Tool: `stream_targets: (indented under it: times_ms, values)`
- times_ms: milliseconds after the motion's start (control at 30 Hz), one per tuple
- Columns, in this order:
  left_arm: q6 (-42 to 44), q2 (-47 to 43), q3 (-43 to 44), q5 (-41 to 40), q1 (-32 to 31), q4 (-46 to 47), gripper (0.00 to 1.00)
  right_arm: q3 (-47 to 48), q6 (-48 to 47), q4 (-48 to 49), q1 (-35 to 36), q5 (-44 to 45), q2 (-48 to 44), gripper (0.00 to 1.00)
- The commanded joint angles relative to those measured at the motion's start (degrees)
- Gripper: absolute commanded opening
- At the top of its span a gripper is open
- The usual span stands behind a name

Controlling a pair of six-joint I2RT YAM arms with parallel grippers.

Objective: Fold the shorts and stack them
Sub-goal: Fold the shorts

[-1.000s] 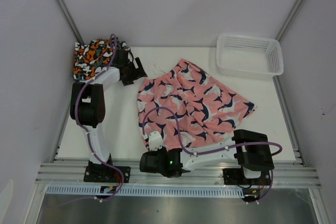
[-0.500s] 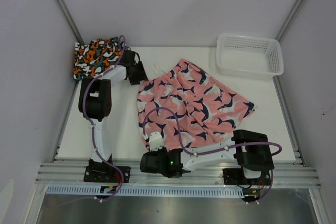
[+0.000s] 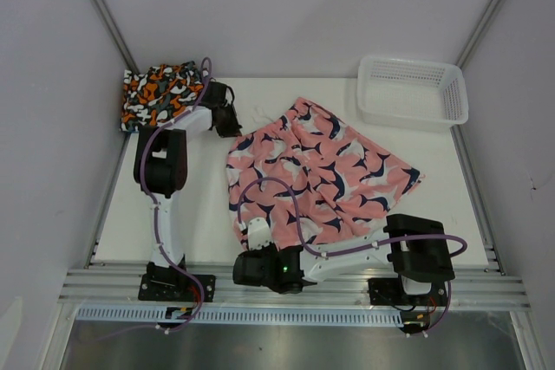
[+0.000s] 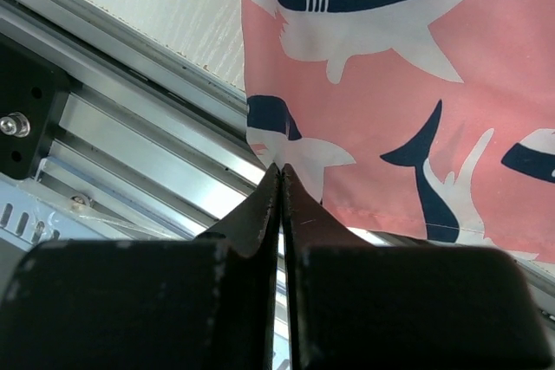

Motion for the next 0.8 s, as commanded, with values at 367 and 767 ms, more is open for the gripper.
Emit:
stream_targets:
  times_ms: [367,767]
  values:
    - [0.5,-6.5,-5.3,5.1,2.0,3.2,0.67,-0.2,-0.2,2.6,-0.8,1.2,-2.7,0.00]
    - [1.8,-4.2,-5.5,8.4,2.0,2.5,0.47,-0.1,-0.4,3.5,-1.0,0.6,-2.4,0.00]
